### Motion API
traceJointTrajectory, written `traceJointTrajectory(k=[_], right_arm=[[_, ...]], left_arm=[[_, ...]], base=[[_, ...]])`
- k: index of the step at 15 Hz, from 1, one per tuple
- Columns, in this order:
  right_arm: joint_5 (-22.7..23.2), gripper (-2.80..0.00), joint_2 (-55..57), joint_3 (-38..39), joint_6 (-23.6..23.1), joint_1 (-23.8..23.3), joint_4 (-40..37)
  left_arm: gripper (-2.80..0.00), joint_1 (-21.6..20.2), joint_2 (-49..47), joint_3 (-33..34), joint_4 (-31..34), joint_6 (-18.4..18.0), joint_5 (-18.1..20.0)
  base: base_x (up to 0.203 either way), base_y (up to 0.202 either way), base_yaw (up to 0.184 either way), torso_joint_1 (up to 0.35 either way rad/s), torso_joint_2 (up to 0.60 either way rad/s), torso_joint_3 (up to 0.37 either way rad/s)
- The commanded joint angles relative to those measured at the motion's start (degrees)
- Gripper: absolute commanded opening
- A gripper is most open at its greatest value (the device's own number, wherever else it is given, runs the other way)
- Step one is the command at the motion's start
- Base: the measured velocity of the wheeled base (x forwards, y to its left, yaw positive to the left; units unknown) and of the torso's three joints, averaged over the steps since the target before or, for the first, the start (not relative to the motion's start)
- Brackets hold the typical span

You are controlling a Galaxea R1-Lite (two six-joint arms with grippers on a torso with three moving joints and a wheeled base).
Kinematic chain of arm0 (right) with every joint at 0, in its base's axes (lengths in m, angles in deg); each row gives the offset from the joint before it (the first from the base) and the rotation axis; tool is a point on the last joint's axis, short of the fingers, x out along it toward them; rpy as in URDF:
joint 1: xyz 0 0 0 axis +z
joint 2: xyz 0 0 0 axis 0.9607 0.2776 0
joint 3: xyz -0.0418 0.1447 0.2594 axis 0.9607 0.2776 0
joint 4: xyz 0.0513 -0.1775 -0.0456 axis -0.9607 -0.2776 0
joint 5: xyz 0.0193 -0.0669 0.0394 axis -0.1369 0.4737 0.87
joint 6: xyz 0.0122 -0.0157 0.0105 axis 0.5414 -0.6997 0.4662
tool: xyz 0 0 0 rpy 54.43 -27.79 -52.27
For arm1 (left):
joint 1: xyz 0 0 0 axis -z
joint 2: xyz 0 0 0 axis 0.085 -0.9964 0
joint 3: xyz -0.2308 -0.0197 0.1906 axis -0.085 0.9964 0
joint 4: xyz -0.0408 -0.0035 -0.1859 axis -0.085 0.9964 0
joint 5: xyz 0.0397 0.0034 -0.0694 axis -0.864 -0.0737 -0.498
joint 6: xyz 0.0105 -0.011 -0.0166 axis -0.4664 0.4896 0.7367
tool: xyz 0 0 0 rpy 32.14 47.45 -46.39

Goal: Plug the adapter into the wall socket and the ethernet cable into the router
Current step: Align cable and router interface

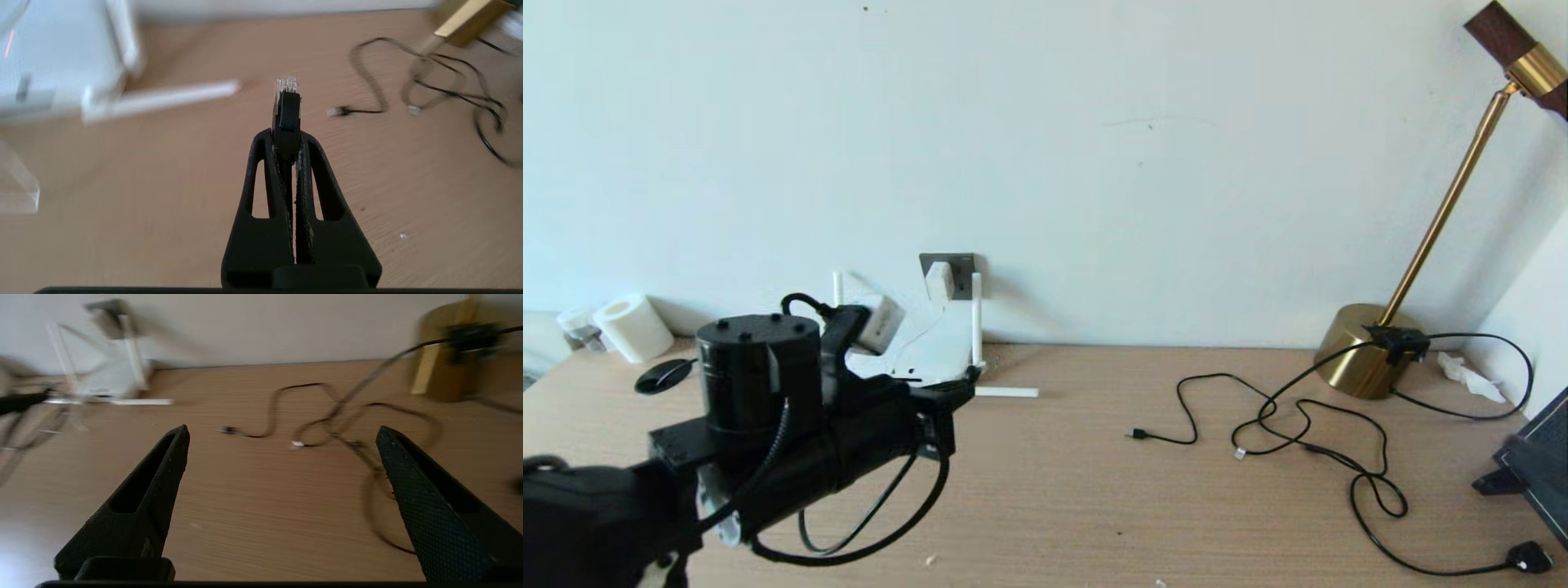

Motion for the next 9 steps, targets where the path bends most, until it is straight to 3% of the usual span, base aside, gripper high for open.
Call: traceJointTrajectory(k=[1,3,5,7,9], right_arm=[[-4.37,0.00,-15.52,2.86,-4.00,-0.06,-5.04],[-13.19,0.00,-22.58,7.02,-7.92,-0.11,-9.86],[-18.79,0.00,-23.19,14.70,-12.82,-0.14,-10.19],[-16.10,0.00,-23.05,19.77,-16.61,-0.15,-9.91],[-13.87,0.00,-22.50,19.78,-16.52,-0.92,-10.46]], left_arm=[[-2.80,-3.35,-3.42,-0.64,3.47,6.27,-2.80],[-2.80,-5.24,-7.00,-1.61,4.10,6.25,-5.50],[-2.80,-6.59,-10.34,-1.68,4.31,3.86,-12.16],[-2.80,-9.20,-13.19,0.07,4.07,2.12,-13.82],[-2.80,-11.20,-16.22,0.85,3.67,2.00,-13.15]], base=[[0.000,0.000,0.000,0.000,0.00,0.000],[0.000,0.000,0.000,0.000,0.00,0.000],[0.000,0.000,0.000,0.000,0.00,0.000],[0.000,0.000,0.000,0.000,0.00,0.000],[0.000,0.000,0.000,0.000,0.00,0.000]])
